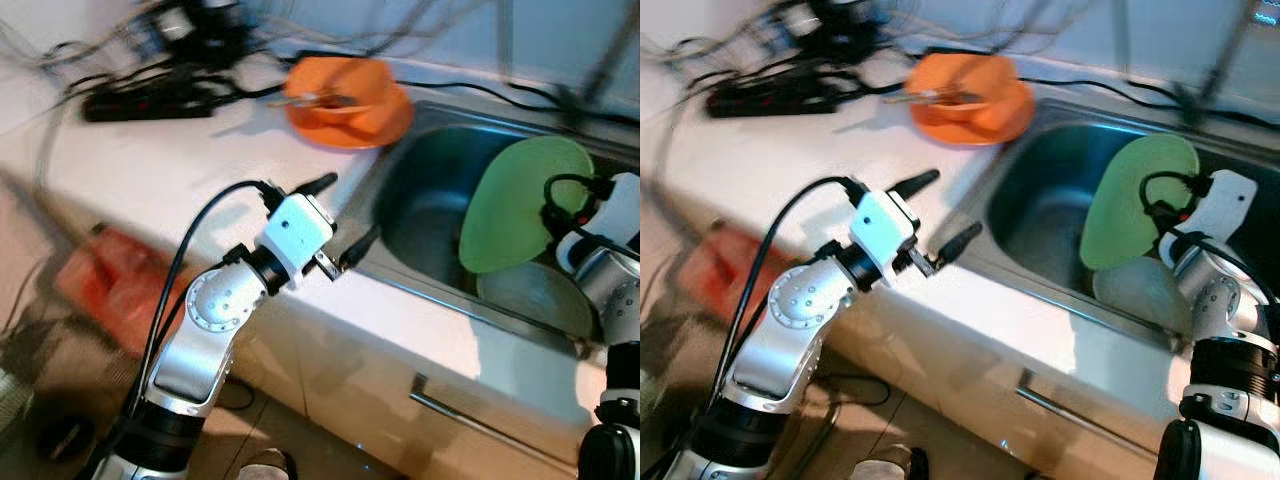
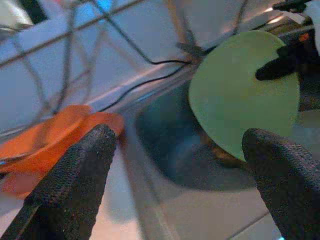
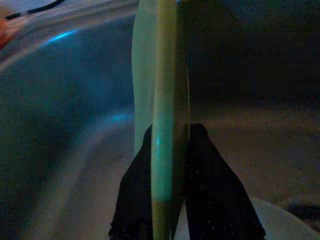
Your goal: Kitchen organization
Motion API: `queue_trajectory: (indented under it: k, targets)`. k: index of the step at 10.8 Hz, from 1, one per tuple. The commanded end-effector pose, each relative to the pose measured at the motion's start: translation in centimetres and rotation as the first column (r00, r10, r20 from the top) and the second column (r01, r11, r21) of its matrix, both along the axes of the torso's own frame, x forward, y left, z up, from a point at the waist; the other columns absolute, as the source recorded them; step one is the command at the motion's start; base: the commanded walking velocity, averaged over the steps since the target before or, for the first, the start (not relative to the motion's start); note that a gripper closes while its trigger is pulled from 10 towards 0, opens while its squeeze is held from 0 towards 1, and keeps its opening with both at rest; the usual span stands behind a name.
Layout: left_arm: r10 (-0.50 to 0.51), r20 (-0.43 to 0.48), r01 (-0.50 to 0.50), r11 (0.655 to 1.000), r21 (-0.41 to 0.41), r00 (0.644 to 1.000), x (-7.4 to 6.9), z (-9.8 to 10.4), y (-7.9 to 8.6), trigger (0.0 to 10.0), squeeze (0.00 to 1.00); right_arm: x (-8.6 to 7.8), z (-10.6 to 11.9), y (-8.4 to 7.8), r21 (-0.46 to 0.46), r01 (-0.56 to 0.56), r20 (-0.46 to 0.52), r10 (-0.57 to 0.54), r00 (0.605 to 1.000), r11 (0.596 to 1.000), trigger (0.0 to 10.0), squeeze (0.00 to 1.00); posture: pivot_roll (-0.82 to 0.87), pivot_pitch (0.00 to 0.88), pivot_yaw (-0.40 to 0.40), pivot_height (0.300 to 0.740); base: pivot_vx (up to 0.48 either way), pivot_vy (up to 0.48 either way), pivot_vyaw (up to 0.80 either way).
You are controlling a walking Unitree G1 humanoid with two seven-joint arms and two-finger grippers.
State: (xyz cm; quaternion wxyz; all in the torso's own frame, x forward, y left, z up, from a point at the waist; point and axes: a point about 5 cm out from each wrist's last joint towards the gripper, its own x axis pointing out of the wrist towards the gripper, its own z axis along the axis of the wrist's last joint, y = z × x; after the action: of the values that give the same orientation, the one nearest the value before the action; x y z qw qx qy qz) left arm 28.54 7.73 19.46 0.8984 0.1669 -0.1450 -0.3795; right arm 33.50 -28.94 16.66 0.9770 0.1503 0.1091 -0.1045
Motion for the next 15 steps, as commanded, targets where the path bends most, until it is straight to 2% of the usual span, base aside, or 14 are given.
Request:
queue_trajectory:
  k: [1,2,3,5,6,8,9,10,11,13,15]
  targets:
    - [-0.015,-0.031,0.016,1.000,0.004,0.999,-0.2,-0.2,0.1,10.0,0.19,0.0,0.7,-0.5,-0.033,0.017,0.027,-0.016,0.999,0.999,0.0,0.00,0.25,0.072,0.041,0.740,0.000,0.000,-0.80]
    - [-0.017,-0.055,0.017,1.000,0.004,0.998,-0.1,-0.3,0.2,10.0,0.12,0.1,0.7,-0.4,-0.046,0.009,0.026,-0.008,1.000,0.999,0.0,0.00,0.25,0.073,0.037,0.740,0.000,0.000,-0.80]
    - [-0.022,-0.092,0.022,1.000,-0.004,0.996,0.1,-0.5,0.2,10.0,0.00,0.2,0.7,-0.2,-0.052,0.000,0.021,0.001,1.000,0.999,0.0,0.00,0.25,0.073,0.036,0.740,0.000,0.000,-0.80]
    - [-0.025,-0.149,0.025,1.000,0.000,0.988,0.4,-1.1,0.4,10.0,0.00,0.1,0.6,0.0,-0.083,-0.025,-0.005,0.025,1.000,0.996,0.2,0.00,0.24,0.075,0.033,0.740,0.000,0.000,0.00]
    - [-0.021,-0.172,0.019,1.000,-0.010,0.985,0.4,-1.2,0.4,10.0,0.00,0.1,0.4,0.3,-0.095,-0.037,-0.016,0.036,0.999,0.995,9.8,0.00,0.24,0.076,0.031,0.740,0.000,0.000,0.00]
    - [-0.006,-0.191,0.000,1.000,-0.031,0.982,0.6,-1.2,0.5,10.0,0.00,0.1,0.3,0.5,-0.114,-0.057,-0.033,0.053,0.998,0.992,10.0,0.00,0.24,0.077,0.031,0.740,0.000,0.000,0.00]
    - [-0.006,-0.195,0.000,1.000,-0.031,0.981,0.7,-1.2,0.5,10.0,0.00,0.1,0.1,0.5,-0.129,-0.064,-0.046,0.059,0.997,0.990,10.0,0.05,0.24,0.078,0.029,0.740,0.000,0.000,0.00]
    - [-0.004,-0.206,-0.002,1.000,-0.026,0.979,0.7,-1.3,0.7,10.0,0.00,0.1,-0.1,0.6,-0.152,-0.078,-0.064,0.069,0.996,0.985,10.0,1.00,0.24,0.078,0.029,0.740,0.000,0.000,0.00]
    - [0.000,-0.211,-0.005,1.000,-0.024,0.978,0.7,-1.4,0.8,10.0,0.00,0.1,-0.1,0.6,-0.180,-0.089,-0.071,0.077,0.994,0.980,10.0,1.00,0.24,0.079,0.029,0.740,0.000,0.000,0.00]
    - [0.005,-0.220,-0.010,1.000,-0.022,0.976,0.8,-1.4,0.8,10.0,0.00,0.1,-0.1,0.4,-0.299,-0.105,-0.109,0.076,0.991,0.948,10.0,1.00,0.24,0.079,0.029,0.740,0.000,0.000,0.00]
    - [0.015,-0.233,-0.022,0.999,-0.028,0.972,0.8,-1.6,0.9,10.0,0.00,0.2,0.1,0.2,-0.338,-0.101,-0.109,0.068,0.992,0.936,10.0,1.00,0.24,0.079,0.028,0.740,0.000,0.000,0.00]
